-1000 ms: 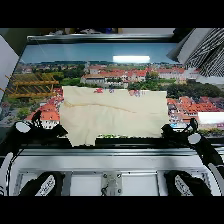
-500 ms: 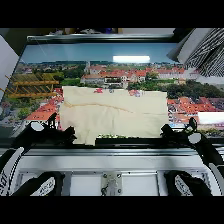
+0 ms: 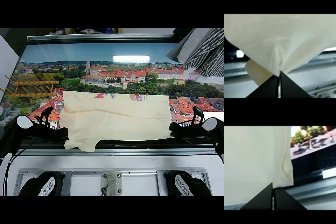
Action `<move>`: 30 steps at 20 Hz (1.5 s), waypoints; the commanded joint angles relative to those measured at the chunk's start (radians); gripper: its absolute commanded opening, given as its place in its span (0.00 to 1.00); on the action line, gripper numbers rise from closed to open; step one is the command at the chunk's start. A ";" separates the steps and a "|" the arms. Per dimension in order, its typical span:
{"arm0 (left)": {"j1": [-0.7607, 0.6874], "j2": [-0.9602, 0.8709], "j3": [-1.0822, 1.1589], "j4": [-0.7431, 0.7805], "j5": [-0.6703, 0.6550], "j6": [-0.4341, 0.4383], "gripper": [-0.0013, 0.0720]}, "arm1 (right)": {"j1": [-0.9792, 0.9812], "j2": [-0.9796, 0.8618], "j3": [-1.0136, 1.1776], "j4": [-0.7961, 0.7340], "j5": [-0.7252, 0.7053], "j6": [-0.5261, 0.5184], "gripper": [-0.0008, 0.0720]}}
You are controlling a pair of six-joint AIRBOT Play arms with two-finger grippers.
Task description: Fold the clothes and pants, and hang the long-sleeved shirts on hangers.
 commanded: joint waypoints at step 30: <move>-0.062 -0.892 1.204 0.013 0.004 -0.096 0.77 | 0.042 -0.707 0.782 0.281 -0.231 -0.204 0.78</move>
